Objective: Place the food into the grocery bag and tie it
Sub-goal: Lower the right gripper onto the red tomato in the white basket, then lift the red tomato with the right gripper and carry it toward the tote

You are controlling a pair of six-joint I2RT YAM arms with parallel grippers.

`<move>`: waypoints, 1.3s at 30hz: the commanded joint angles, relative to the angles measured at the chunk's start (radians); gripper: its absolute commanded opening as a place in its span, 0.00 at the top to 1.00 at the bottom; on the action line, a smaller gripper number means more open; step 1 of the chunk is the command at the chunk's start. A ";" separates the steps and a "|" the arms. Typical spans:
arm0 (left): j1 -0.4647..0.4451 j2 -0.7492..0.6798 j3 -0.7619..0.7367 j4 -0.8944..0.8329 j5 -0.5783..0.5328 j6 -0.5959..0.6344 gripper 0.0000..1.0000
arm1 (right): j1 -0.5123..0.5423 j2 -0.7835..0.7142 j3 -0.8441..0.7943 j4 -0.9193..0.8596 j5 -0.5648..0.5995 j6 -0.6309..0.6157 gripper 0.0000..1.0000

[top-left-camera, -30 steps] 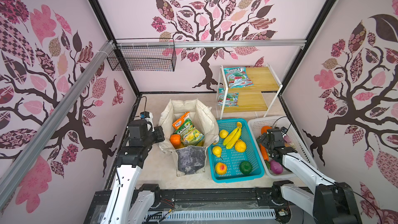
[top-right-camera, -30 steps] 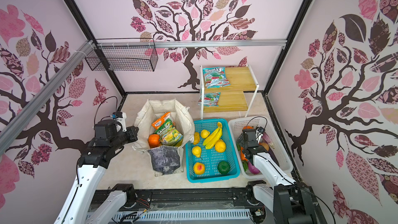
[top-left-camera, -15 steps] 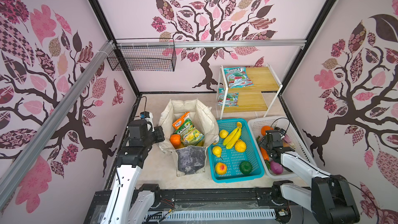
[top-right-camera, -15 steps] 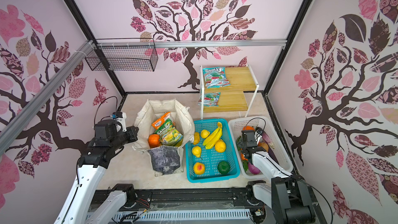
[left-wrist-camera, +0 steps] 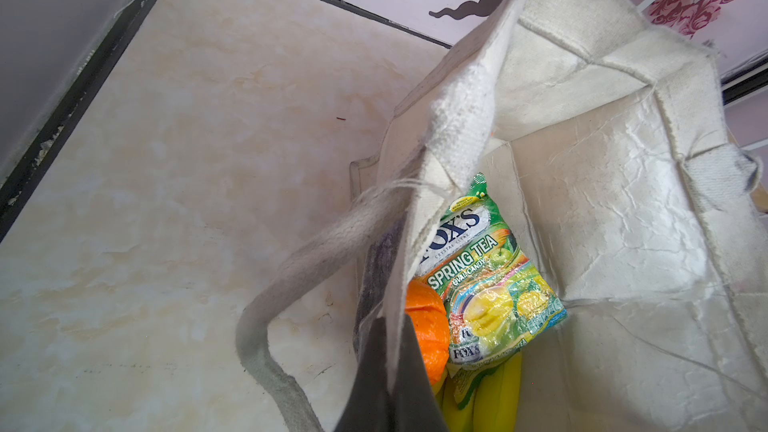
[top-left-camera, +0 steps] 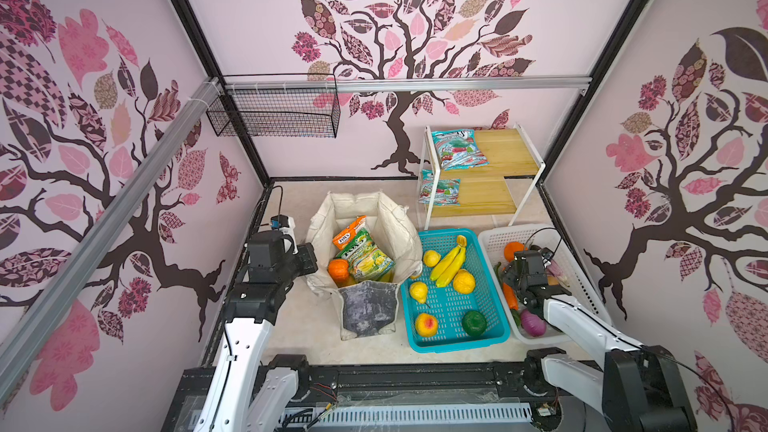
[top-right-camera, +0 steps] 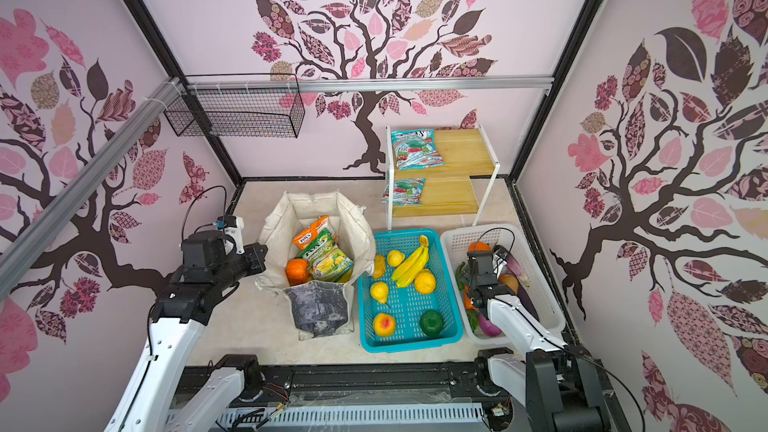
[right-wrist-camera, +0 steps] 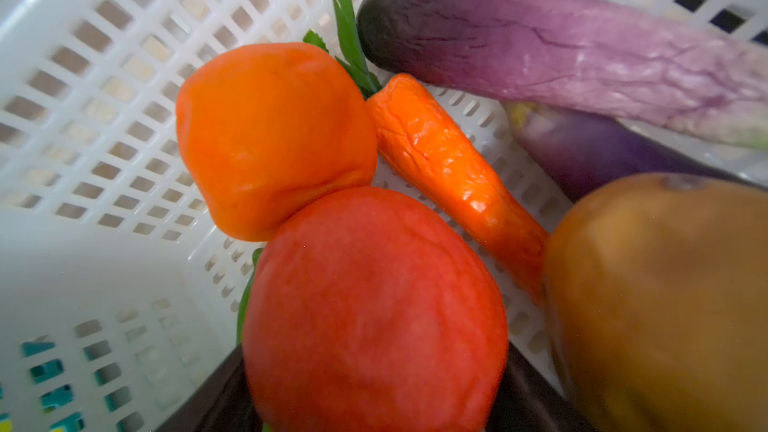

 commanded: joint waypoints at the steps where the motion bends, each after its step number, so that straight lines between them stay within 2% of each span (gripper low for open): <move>1: 0.002 -0.013 -0.023 0.023 -0.001 -0.001 1.00 | 0.000 -0.057 0.010 -0.014 -0.020 -0.014 0.33; 12: 0.005 -0.013 -0.023 0.024 0.001 0.000 1.00 | 0.000 -0.241 0.054 -0.063 -0.125 -0.048 0.34; 33: 0.005 -0.011 -0.023 0.024 -0.001 0.000 1.00 | 0.004 -0.411 0.195 -0.071 -0.476 -0.103 0.33; 36: 0.004 -0.011 -0.024 0.023 -0.001 0.000 1.00 | 0.036 -0.408 0.218 -0.044 -0.553 -0.114 0.33; 39: 0.004 -0.010 -0.024 0.023 -0.003 0.001 1.00 | 0.123 -0.380 0.251 -0.013 -0.591 -0.123 0.33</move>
